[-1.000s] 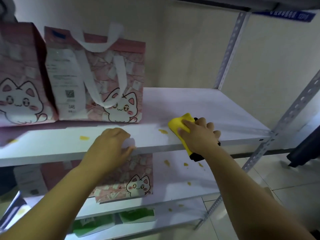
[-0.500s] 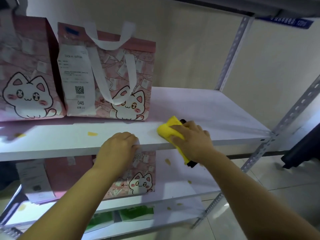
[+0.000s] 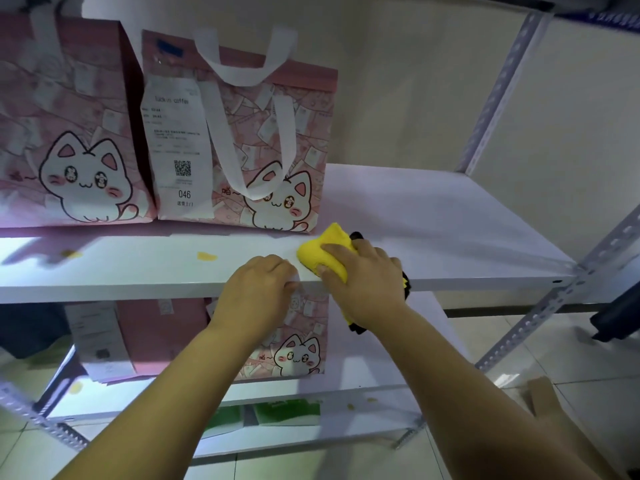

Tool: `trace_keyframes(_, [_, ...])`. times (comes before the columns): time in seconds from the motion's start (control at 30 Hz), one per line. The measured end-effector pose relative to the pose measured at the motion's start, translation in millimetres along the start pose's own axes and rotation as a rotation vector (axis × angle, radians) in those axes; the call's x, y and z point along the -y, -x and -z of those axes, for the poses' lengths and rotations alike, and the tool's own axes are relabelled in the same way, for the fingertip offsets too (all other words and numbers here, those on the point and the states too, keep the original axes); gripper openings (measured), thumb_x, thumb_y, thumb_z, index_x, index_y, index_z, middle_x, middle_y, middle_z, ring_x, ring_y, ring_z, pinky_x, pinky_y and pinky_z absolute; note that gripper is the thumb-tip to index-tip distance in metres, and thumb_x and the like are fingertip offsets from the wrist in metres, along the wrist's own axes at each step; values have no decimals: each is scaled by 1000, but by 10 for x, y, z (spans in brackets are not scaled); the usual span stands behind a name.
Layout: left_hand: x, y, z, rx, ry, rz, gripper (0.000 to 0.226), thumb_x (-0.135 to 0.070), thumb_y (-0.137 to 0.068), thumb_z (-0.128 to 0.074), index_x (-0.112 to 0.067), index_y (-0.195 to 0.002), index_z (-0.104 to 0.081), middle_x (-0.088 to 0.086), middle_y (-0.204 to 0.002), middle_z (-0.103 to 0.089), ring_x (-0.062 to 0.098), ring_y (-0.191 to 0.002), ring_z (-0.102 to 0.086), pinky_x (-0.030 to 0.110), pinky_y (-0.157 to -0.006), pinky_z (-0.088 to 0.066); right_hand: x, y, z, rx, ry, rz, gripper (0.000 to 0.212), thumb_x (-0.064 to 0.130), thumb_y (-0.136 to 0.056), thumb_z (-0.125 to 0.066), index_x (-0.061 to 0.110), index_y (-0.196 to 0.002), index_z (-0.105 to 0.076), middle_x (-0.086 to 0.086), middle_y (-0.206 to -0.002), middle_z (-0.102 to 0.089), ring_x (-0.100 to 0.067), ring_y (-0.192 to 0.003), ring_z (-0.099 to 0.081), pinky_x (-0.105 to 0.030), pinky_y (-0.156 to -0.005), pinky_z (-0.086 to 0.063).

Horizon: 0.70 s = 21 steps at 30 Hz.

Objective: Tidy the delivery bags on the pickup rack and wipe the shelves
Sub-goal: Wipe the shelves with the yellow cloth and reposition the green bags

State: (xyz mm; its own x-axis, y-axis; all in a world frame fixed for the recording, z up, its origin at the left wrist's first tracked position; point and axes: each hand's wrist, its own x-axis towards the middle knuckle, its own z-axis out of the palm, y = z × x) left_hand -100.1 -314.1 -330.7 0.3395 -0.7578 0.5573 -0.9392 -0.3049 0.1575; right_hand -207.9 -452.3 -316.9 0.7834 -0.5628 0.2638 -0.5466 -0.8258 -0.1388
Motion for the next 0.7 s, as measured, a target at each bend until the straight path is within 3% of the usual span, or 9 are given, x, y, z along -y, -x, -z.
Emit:
trace_keyframes(0.1, [9,19,-37,-3,3,21,24,-20,-78,-45,-9,-76,-67,5,-72,-62,27,-61,-58,26,-54,-39,-58,-1,-43,-80,-24,41,62,63,-80,-20,38,-125,-54,-6,-123,-56,-31,-102,-56,-42,-83,-38])
trace_keyframes(0.23, [26,31,-53,11,-4,27,20,-15,-79,-50,-4,-82,-67,9,-79,-64,29,-69,-59,28,-66,-37,-94,-3,-110,-147,-29,76,46,54,-84,-37,29,-111,-65,-9,-101,-65,-33,-77,-62,-40,-66,-44])
trace_keyframes(0.4, [121,195,63,-21,-15,42,18,-15,-86,-52,-4,-84,-67,8,-83,-64,28,-74,-57,34,-67,-46,-55,34,-151,-204,-46,38,45,52,-85,-38,28,-114,-63,-11,-109,-64,-34,-81,-62,-41,-70,-44])
trace_keyframes(0.7, [868,678,495,-120,-98,188,28,-23,-84,-51,-2,-93,-68,15,-97,-63,31,-91,-52,33,-79,-40,428,128,-254,-276,-37,-130,46,51,-84,-40,26,-115,-63,-15,-115,-62,-38,-86,-59,-45,-75,-42])
